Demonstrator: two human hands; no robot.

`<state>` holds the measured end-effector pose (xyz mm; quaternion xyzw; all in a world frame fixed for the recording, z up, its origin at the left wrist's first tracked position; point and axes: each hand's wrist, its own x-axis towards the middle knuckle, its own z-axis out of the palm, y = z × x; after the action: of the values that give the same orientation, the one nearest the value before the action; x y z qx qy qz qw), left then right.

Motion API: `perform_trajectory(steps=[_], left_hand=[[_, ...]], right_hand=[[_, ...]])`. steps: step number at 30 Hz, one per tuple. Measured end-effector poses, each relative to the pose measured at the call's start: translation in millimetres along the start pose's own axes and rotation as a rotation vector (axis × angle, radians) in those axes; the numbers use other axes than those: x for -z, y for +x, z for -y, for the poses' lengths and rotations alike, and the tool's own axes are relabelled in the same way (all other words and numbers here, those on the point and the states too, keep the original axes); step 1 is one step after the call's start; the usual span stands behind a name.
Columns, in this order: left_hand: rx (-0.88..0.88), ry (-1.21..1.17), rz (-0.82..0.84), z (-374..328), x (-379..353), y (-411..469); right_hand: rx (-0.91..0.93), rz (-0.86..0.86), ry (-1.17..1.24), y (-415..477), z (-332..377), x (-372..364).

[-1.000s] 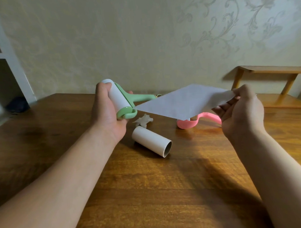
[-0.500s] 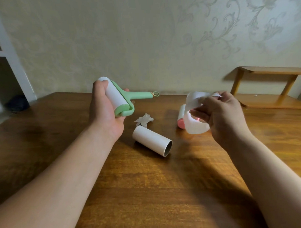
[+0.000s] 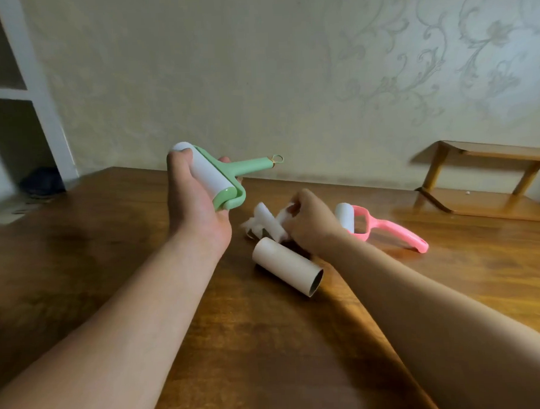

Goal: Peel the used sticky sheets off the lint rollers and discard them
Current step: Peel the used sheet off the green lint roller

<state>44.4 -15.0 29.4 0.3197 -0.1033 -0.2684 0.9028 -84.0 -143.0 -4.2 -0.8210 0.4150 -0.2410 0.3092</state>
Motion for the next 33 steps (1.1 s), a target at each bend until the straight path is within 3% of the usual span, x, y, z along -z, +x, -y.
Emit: perform_trajectory(steps=[4, 13, 17, 21, 24, 26, 28, 31, 33], left_hand=[[0.002, 0.032, 0.003, 0, 0, -1], [0.008, 0.052, 0.025, 1, -2, -2], [0.019, 0.058, 0.024, 1, -1, -3], [0.021, 0.062, 0.029, 1, 0, -2], [0.010, 0.055, 0.025, 0, 1, -1], [0.005, 0.056, 0.020, -1, 1, -1], [0.013, 0.052, 0.020, 0, 1, -1], [0.015, 0.056, 0.021, 0, 2, -2], [0.016, 0.061, 0.024, 0, 2, -1]], right_hand=[[0.234, 0.133, -0.361, 8, -2, -8], [0.118, 0.441, -0.477, 20, 25, 0], [-0.016, 0.472, -0.295, 21, 25, 4], [-0.202, 0.390, 0.090, 17, 17, 8], [-0.196, 0.238, 0.544, 18, 8, 9], [-0.163, 0.195, 0.717, 18, 8, 4], [-0.071, 0.189, 0.506, 19, 10, -7], [0.172, 0.321, -0.244, 24, 19, -21], [0.249, 0.403, -0.462, 29, 25, -24]])
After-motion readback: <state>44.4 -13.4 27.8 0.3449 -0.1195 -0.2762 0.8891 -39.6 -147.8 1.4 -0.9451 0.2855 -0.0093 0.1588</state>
